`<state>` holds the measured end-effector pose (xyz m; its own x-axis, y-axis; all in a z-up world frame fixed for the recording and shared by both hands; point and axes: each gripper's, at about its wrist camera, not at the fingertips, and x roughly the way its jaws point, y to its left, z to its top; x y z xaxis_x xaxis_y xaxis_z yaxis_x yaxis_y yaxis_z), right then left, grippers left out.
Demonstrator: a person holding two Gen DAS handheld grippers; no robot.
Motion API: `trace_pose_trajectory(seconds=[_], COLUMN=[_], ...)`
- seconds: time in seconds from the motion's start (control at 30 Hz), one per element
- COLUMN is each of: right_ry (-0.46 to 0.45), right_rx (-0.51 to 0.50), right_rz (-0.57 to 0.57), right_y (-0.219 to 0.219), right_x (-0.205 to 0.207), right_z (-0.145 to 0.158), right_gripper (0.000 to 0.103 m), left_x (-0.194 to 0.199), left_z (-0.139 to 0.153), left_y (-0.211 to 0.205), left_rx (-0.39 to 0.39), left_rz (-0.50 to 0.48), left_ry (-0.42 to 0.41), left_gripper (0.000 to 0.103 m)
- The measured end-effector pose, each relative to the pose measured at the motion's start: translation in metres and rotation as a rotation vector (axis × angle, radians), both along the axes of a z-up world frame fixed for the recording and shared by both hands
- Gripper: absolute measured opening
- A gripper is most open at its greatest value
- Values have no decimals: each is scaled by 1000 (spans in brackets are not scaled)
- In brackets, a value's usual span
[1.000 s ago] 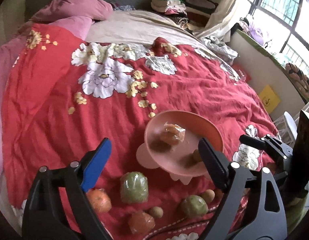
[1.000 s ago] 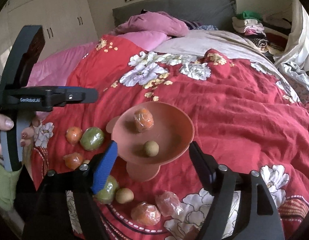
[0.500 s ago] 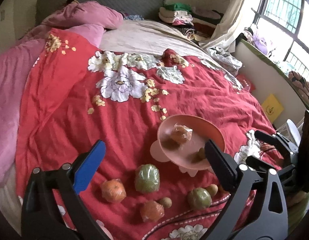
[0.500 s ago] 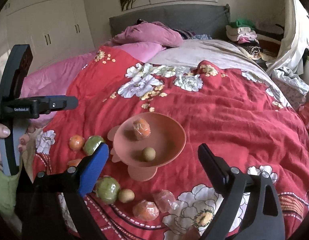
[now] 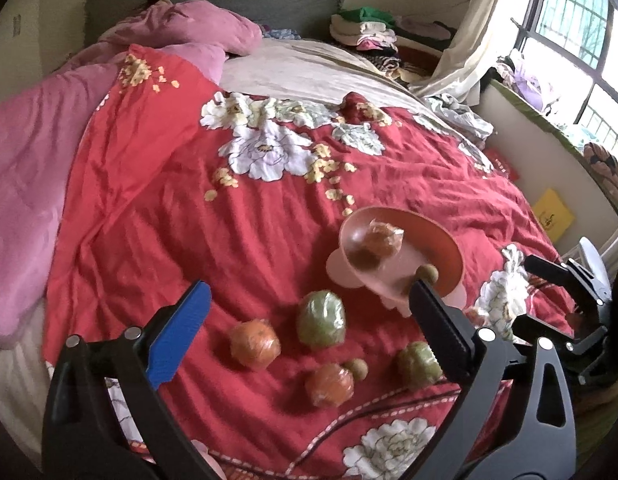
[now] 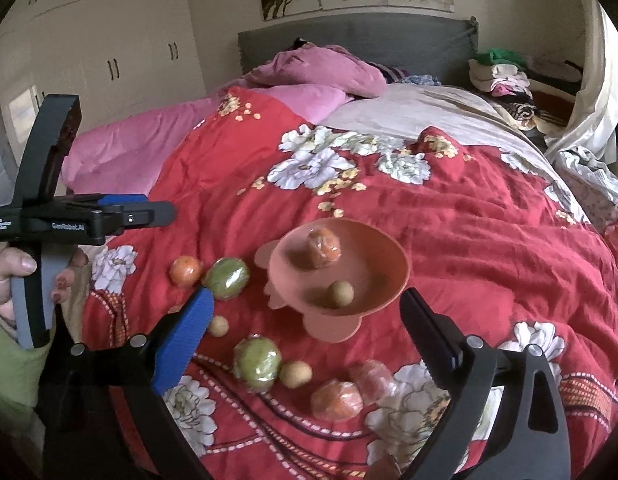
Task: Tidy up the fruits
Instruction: 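Withdraw both grippers from the bowl toward the remaining fruits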
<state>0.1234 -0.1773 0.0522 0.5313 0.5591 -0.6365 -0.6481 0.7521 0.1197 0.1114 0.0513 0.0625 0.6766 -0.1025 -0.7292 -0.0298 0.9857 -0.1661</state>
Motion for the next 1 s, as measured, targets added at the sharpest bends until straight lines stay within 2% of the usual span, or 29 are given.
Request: trace_pose_trajectory(seconds=[0.4,1.0], right_ry=[28,112], right_rx=[-41,-93], right_rz=[34,67], right_y=[17,33], right_x=[-22,-53], right_z=[-12,-40], right_gripper=[94,94], left_x=[-26,-58], left_z=[-16,-48], left_y=[-1,-8], left_rx=[63,83], left_rz=[-11,-73], left_ry=[14,76], left_gripper=[93,93])
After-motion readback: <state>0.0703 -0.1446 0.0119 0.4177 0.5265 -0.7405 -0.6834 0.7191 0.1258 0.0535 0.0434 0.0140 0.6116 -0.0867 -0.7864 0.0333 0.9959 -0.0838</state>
